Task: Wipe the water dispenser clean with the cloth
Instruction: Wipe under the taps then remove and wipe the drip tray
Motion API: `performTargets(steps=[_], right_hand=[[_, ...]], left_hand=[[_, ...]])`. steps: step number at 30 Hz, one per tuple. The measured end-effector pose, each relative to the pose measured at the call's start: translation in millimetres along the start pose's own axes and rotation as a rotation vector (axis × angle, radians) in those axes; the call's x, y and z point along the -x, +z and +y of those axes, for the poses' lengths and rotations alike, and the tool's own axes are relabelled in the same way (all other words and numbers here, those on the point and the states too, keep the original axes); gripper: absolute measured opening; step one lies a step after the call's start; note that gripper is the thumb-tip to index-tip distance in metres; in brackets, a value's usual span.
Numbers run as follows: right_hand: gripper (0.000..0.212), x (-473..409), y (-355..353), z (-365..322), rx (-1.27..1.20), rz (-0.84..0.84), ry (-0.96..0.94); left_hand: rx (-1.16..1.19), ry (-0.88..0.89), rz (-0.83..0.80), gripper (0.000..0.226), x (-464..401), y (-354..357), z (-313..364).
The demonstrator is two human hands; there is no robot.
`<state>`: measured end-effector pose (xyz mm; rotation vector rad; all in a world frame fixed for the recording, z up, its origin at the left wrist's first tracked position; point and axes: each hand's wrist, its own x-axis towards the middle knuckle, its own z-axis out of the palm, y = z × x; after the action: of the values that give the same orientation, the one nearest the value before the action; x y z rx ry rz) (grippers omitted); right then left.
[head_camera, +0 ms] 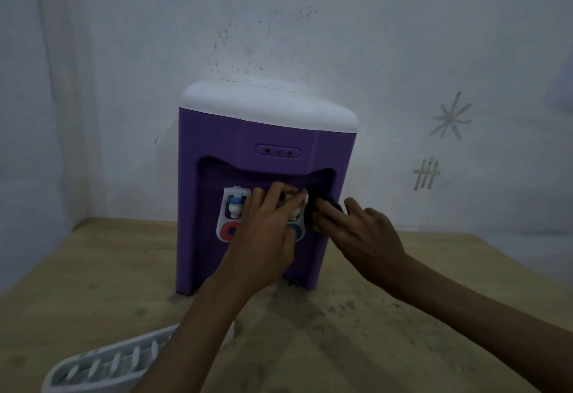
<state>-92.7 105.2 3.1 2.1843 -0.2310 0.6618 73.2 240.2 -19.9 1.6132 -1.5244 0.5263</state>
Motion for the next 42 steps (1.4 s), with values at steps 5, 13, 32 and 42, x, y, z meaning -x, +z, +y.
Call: performTargets(steps=[5, 13, 32, 42], right_hand=[[0.043, -8, -1, 6, -0.031, 0.047, 0.144], [0.063, 17, 34, -42, -0.109, 0.079, 0.229], [0.074, 24, 38, -50, -0.182, -0.008, 0.279], [0.070, 24, 30, -32, -0.097, -0.098, 0.074]], left_hand=[[0.004, -0.012, -0.011, 0.067, 0, 1, -2], [0.011, -0.021, -0.014, 0.067, 0, 3, -5], [0.030, -0.034, -0.027, 0.069, -1, 4, -10], [0.031, -0.017, -0.037, 0.071, -3, 1, -10]])
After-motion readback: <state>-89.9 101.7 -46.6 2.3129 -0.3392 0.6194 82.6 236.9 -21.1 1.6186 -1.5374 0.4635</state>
